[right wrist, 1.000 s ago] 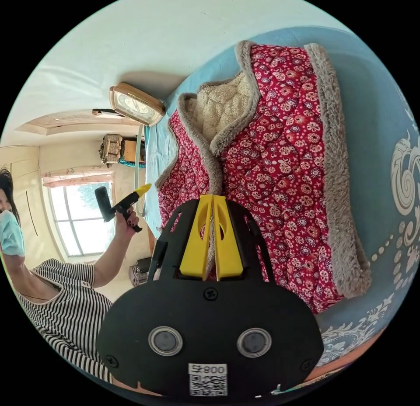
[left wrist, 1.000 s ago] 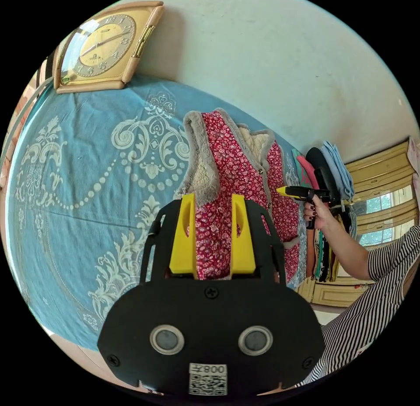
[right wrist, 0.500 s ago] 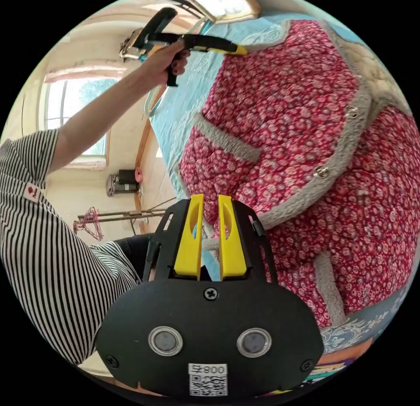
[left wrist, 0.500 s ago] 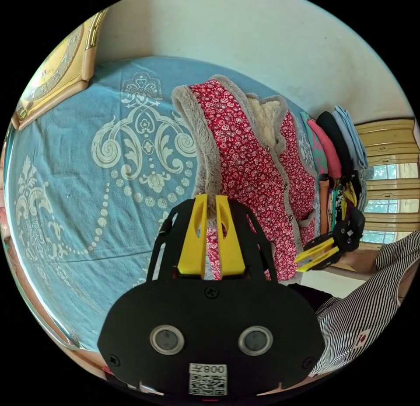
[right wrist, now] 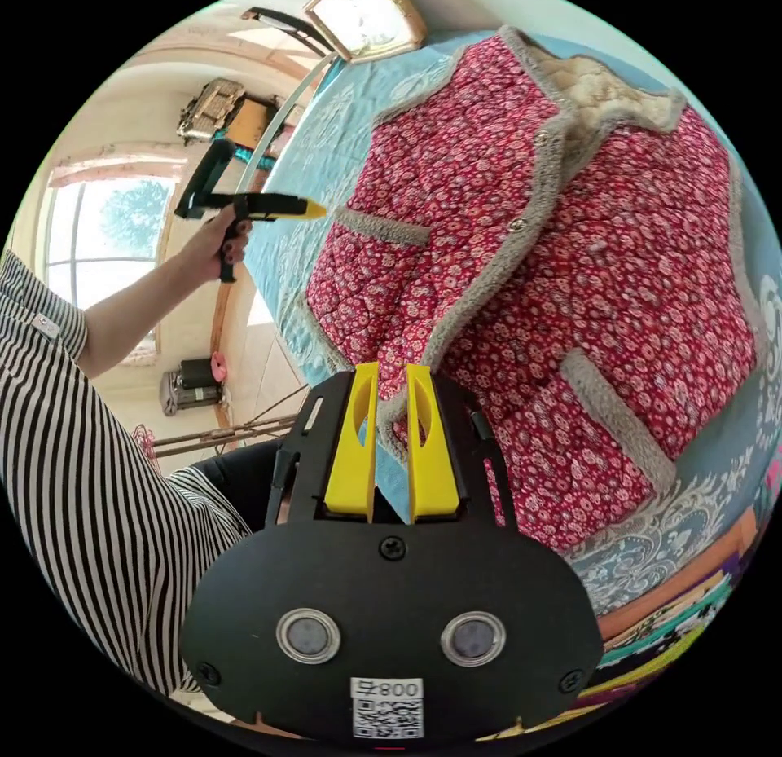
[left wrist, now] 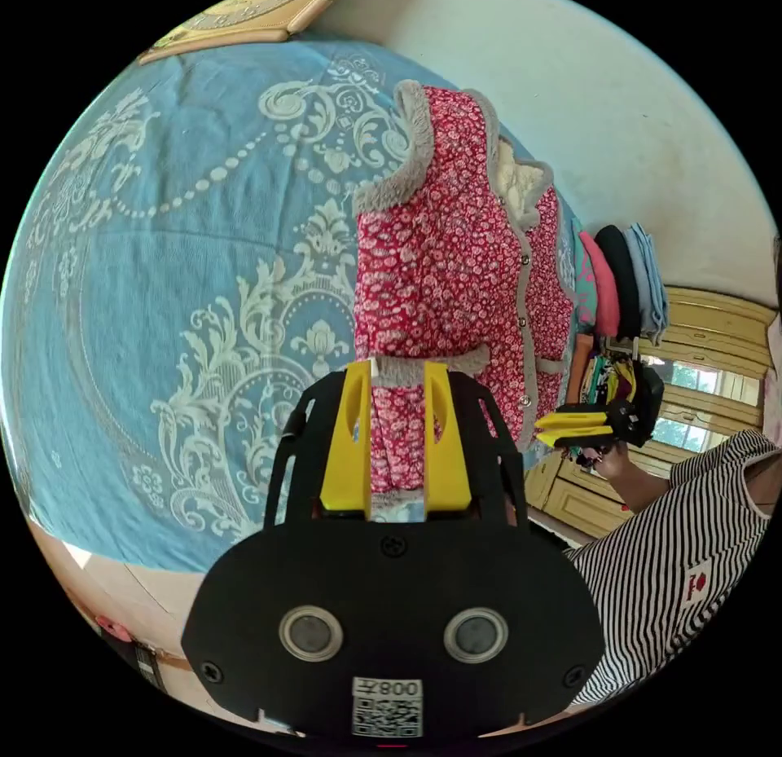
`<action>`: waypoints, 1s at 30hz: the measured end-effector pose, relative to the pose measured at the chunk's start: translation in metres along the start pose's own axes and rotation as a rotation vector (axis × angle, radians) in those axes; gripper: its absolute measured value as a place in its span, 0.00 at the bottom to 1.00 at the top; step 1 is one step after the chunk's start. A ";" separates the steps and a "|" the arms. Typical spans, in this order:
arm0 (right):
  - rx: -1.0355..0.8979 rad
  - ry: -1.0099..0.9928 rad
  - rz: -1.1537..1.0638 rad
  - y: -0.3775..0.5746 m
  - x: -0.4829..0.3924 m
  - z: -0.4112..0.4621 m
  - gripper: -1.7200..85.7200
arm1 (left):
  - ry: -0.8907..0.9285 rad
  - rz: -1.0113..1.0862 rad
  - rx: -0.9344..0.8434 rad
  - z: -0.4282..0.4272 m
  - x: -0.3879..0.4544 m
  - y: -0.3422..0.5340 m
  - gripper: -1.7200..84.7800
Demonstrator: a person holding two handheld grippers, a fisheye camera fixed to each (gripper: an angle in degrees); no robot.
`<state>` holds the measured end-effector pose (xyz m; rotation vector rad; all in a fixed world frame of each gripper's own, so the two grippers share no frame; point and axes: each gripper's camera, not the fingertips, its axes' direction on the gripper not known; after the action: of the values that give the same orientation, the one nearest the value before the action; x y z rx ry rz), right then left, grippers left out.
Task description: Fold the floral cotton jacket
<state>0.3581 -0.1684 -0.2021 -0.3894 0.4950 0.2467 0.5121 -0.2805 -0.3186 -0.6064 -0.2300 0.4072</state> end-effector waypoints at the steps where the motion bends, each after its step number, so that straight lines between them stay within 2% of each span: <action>1: 0.024 0.029 0.053 0.007 0.006 -0.005 0.11 | 0.040 -0.058 -0.037 0.008 -0.008 0.016 0.13; 3: 0.018 0.046 0.114 0.015 0.016 -0.001 0.11 | 0.053 -0.143 -0.081 0.020 -0.019 0.035 0.13; 7: -0.070 -0.050 0.170 0.015 0.031 0.036 0.11 | 0.131 -0.242 -0.121 0.042 -0.036 0.045 0.12; 15: -0.046 -0.311 0.199 0.035 0.042 0.032 0.06 | 0.153 -0.148 -0.118 0.019 -0.023 0.034 0.07; 21: -0.066 -0.326 0.327 0.055 0.077 0.057 0.05 | 0.122 -0.171 -0.126 0.021 -0.020 0.033 0.06; 23: -0.077 -0.295 0.306 0.053 0.078 0.064 0.05 | 0.089 -0.187 -0.134 0.025 -0.021 0.029 0.06; 26: -0.050 -0.311 0.321 0.058 0.083 0.060 0.05 | 0.053 -0.207 -0.111 0.020 -0.017 0.027 0.05; 30: -0.002 -0.396 0.379 0.073 0.093 0.052 0.05 | -0.054 -0.283 0.117 -0.020 0.000 0.030 0.04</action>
<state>0.4355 -0.0687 -0.2291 -0.2367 0.1737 0.6769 0.5095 -0.2684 -0.3523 -0.4399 -0.3360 0.1626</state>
